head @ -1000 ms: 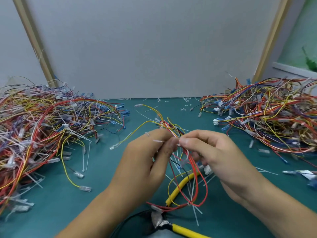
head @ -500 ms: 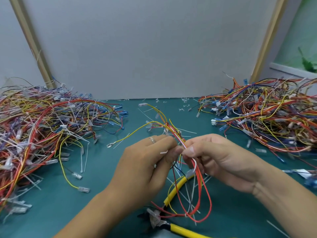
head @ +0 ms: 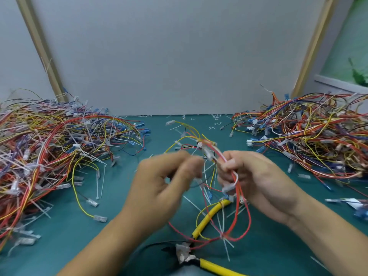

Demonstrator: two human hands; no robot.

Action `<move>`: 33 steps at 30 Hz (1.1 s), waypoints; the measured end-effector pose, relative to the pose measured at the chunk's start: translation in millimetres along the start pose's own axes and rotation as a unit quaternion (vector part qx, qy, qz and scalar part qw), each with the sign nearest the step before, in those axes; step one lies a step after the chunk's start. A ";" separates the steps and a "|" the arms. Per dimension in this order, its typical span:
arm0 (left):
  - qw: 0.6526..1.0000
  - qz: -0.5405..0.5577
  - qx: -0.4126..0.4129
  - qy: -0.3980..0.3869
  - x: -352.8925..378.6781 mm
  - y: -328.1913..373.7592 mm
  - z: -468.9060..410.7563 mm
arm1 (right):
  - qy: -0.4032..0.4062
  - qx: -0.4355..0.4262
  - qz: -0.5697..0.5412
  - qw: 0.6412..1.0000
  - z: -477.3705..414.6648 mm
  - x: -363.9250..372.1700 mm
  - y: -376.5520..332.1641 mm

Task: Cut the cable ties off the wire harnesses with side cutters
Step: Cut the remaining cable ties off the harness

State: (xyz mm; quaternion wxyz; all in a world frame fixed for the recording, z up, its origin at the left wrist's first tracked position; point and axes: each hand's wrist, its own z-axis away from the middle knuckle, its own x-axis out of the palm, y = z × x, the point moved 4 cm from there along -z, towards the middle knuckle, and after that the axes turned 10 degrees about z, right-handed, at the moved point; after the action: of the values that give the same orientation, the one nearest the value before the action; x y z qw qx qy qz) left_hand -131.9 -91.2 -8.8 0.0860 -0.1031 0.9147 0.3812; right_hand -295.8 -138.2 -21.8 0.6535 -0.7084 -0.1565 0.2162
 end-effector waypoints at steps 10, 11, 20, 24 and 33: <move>0.988 0.027 -0.141 0.055 -1.2 -25.3 -3.2 | -0.023 -0.067 -0.160 0.985 -2.3 -12.2 -8.5; 0.987 0.039 -0.150 0.039 1.1 -25.9 -2.6 | -0.040 -0.069 -0.174 0.981 -2.2 -9.3 -8.1; 0.934 0.243 -0.259 -0.044 21.1 -22.9 -0.3 | -0.142 -0.039 -0.241 0.959 1.2 11.6 -1.8; 0.883 0.354 -0.308 0.007 18.7 -30.2 -1.2 | -0.078 -0.033 -0.089 0.992 4.1 15.1 -1.4; 0.902 0.269 -0.325 0.093 0.0 -35.7 -4.7 | 0.216 -0.199 0.434 0.852 30.7 21.0 -20.7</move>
State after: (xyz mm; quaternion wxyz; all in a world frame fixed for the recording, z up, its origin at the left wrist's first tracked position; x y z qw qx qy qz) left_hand -123.2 -119.1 -29.8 -0.1431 0.0894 0.7365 0.6550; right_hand -292.2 -99.3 -5.0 0.3553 -0.8479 0.2725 0.2839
